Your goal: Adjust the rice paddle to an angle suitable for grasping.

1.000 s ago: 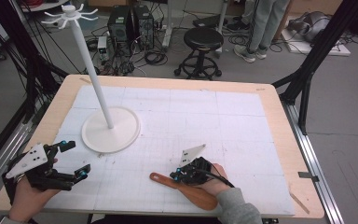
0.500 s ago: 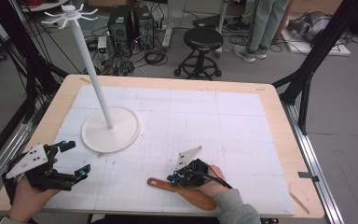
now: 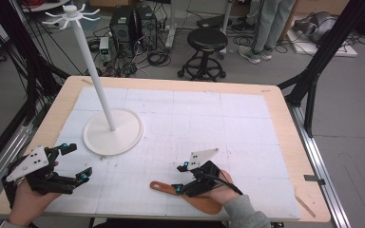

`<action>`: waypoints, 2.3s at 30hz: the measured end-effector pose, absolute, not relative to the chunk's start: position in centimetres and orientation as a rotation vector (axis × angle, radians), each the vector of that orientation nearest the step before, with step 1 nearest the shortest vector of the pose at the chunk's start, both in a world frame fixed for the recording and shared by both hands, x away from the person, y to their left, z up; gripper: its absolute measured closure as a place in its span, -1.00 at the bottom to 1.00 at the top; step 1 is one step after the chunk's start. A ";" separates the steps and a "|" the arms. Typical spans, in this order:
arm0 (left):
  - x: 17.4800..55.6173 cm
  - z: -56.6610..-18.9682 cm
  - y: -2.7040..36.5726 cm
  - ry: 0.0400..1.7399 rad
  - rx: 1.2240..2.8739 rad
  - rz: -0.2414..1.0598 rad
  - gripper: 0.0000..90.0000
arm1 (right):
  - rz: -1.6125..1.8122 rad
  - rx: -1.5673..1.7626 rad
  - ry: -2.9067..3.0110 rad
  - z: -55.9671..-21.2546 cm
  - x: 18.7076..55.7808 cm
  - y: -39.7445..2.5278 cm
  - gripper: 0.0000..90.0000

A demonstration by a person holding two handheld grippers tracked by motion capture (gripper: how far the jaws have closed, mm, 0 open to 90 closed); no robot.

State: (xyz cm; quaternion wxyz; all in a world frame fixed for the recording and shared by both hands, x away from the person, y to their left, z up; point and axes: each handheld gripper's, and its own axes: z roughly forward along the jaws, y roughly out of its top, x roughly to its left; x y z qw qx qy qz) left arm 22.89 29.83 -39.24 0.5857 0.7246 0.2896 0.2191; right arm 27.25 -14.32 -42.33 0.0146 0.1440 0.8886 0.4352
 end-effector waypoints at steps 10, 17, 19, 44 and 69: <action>22.9 -39.3 30.1 0.684 1.686 0.512 -0.96 | 1.329 0.527 2.717 -41.6 26.9 -14.3 -1.00; 23.0 -39.4 30.1 0.684 1.691 0.509 -0.96 | 1.258 0.494 2.765 -41.9 26.7 -13.7 -1.00; 23.0 -39.4 30.1 0.684 1.691 0.508 -0.96 | 1.224 0.476 2.787 -42.0 26.6 -13.3 -1.00; 23.0 -39.4 30.2 0.693 1.685 0.503 -0.96 | 0.883 0.356 2.954 -42.8 25.5 -10.3 -0.30; 23.1 -39.6 30.2 0.696 1.690 0.502 -0.96 | 0.758 0.299 2.988 -42.0 25.0 -9.9 0.43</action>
